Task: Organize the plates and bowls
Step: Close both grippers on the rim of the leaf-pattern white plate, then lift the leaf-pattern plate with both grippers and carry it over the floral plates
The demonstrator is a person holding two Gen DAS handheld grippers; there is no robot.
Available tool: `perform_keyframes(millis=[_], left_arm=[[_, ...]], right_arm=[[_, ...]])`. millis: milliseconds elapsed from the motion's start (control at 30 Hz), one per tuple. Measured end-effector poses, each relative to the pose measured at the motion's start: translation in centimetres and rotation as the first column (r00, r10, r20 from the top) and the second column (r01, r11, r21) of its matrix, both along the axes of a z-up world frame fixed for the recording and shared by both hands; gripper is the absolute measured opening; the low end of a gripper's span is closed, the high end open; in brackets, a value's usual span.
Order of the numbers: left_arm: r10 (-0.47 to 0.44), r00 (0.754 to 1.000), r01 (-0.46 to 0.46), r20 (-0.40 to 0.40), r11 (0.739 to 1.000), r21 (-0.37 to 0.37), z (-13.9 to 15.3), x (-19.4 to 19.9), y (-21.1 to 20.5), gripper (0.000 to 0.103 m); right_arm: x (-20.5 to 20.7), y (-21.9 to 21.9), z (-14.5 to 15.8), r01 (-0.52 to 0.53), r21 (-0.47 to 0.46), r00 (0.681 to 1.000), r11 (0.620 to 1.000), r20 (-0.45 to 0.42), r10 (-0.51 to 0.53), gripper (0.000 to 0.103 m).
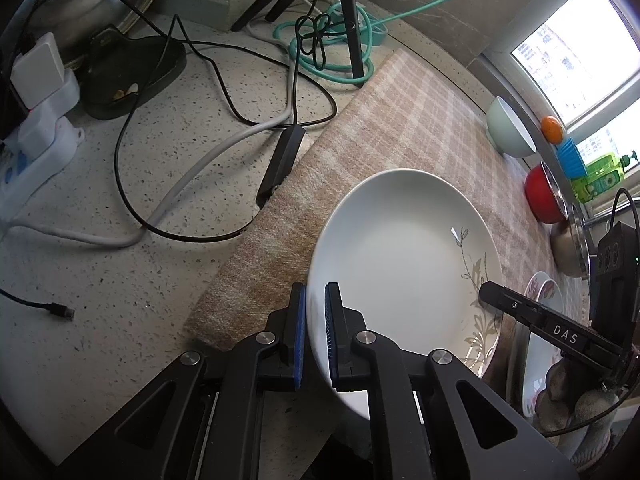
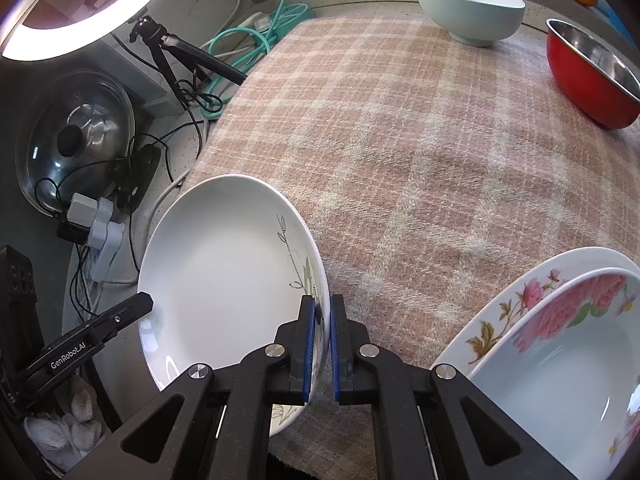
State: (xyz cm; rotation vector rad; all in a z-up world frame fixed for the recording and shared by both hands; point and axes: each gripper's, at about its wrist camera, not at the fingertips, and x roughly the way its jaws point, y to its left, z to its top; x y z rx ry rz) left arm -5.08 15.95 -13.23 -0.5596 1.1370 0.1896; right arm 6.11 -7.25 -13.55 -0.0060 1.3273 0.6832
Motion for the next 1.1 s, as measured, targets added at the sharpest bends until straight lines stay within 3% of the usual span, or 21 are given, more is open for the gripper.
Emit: perform_keyframes(millis=[600, 1100], left_arm=[[0.001, 0.998, -0.002, 0.057, 1.000, 0.011, 2.2, 0.3, -0.3, 0.008], [-0.067, 0.989, 0.065, 0.129, 0.998, 0.015, 5.0, 1.5, -3.1, 0.008]], right_arm=[[-0.1, -0.6, 1.9, 0.027, 0.028, 0.999, 0.999, 0.039, -0.028, 0.006], [-0.4, -4.6, 4.8, 0.102, 0.074, 0.992, 0.992, 0.069, -0.107, 0.006]])
